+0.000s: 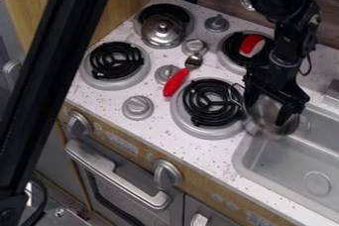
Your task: Move the silver pot to the bottom left burner
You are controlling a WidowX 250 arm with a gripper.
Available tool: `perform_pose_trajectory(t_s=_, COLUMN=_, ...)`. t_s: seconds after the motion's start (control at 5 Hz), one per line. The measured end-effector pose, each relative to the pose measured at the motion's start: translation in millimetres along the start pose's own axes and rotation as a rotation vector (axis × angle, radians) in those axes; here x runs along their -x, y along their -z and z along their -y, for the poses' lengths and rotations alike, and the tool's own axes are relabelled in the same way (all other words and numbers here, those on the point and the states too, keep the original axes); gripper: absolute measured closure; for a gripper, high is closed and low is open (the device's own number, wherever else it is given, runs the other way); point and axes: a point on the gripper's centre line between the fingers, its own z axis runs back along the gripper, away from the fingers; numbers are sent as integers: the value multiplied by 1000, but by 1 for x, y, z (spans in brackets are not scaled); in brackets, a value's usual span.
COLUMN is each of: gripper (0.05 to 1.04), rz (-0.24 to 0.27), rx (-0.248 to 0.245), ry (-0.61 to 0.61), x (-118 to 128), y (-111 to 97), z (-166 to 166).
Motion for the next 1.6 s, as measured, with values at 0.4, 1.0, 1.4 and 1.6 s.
perform_pose_trajectory(t_s=0.4, gripper=87, rz=10, rx=-2, ry=-8, x=0, y=3, z=-8)
perform_pose_trajectory(t_s=1.0, gripper=87, rz=6, rx=-42, ry=-21, x=-5, y=-3, z=-34)
perform_pose_trajectory(t_s=1.4, gripper=87, rz=-18, rx=-103, ry=-126, x=3, y=-3, z=-93)
perform_pose_trajectory(t_s=1.6, gripper=87, rz=-24, rx=-96, ry=-164, x=6, y=-2, z=-104)
